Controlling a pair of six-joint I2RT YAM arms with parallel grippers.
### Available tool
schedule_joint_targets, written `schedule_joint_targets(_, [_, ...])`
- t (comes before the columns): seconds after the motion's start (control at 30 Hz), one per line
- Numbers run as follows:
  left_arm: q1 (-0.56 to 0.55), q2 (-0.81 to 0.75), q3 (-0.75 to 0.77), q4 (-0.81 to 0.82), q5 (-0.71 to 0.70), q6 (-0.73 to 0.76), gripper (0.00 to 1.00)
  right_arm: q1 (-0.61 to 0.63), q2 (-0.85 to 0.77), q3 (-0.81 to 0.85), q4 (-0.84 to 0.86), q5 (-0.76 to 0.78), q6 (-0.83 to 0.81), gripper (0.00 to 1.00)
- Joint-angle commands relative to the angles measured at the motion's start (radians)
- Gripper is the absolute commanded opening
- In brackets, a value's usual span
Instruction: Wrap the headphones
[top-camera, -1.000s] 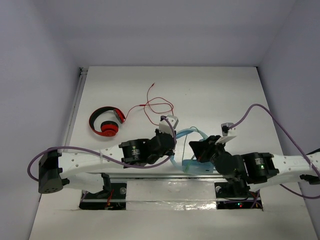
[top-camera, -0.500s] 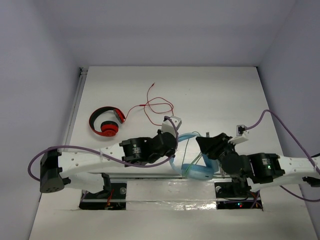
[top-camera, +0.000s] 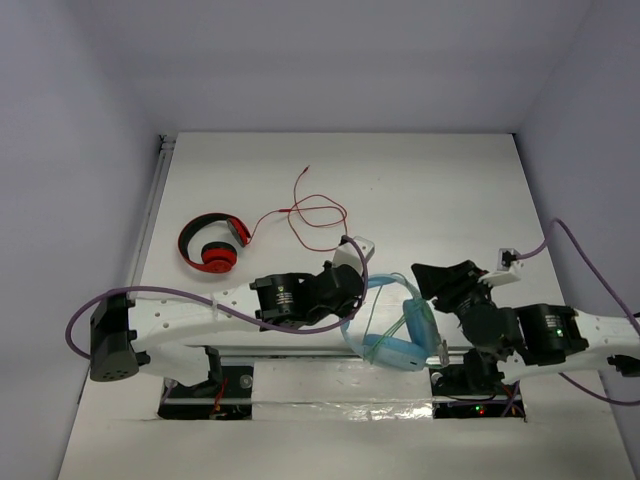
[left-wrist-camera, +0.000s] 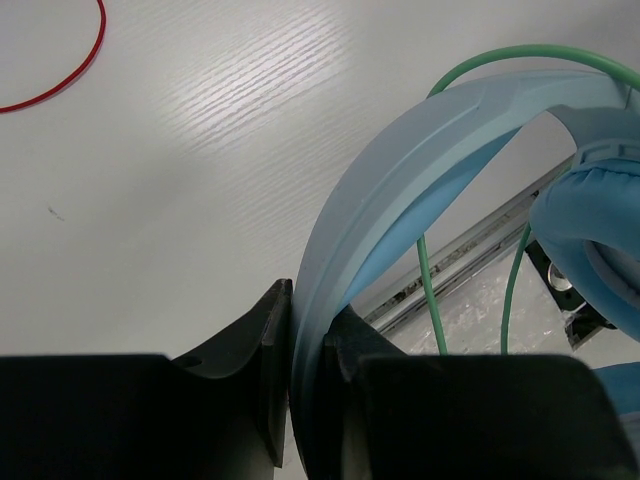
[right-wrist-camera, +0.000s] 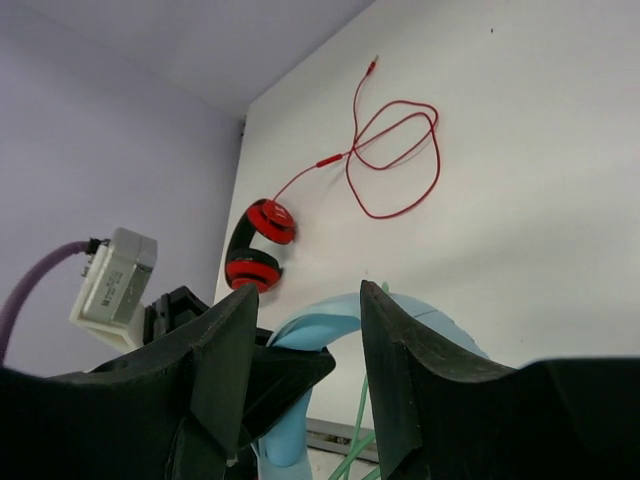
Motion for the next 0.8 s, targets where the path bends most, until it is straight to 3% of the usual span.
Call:
schedule_joint_targets(0.0, [-0.005,-0.023,0.072,0.063,0.007,-0.018,0.00,-0.006,-0.029,0.075,-0.011,0.095,-0.044,0.52])
schedule_joint_targets(0.43, [-0.005,-0.010,0.077,0.060,-0.010,-0.009,0.00,-0.006,-0.122,0.165,-0.139,0.155,-0.087,0.50])
schedule_joint_targets(0.53, [-0.005,-0.003,0.081,0.074,-0.010,0.000,0.00,-0.006,-0.138,0.185,-0.174,0.163,-0.087,0.33])
schedule_joint_targets(0.57, [0.008,-0.001,0.077,0.092,-0.008,0.000,0.00,-0.006,-0.151,0.188,-0.180,0.161,-0.086,0.15])
schedule_joint_targets(0.63, [0.034,0.007,0.069,0.137,0.004,0.011,0.00,-0.006,-0.171,0.185,-0.197,0.158,-0.083,0.04])
schedule_joint_targets(0.77, [0.093,0.036,0.054,0.215,0.041,0.029,0.00,-0.006,-0.184,0.174,-0.281,0.152,0.006,0.04])
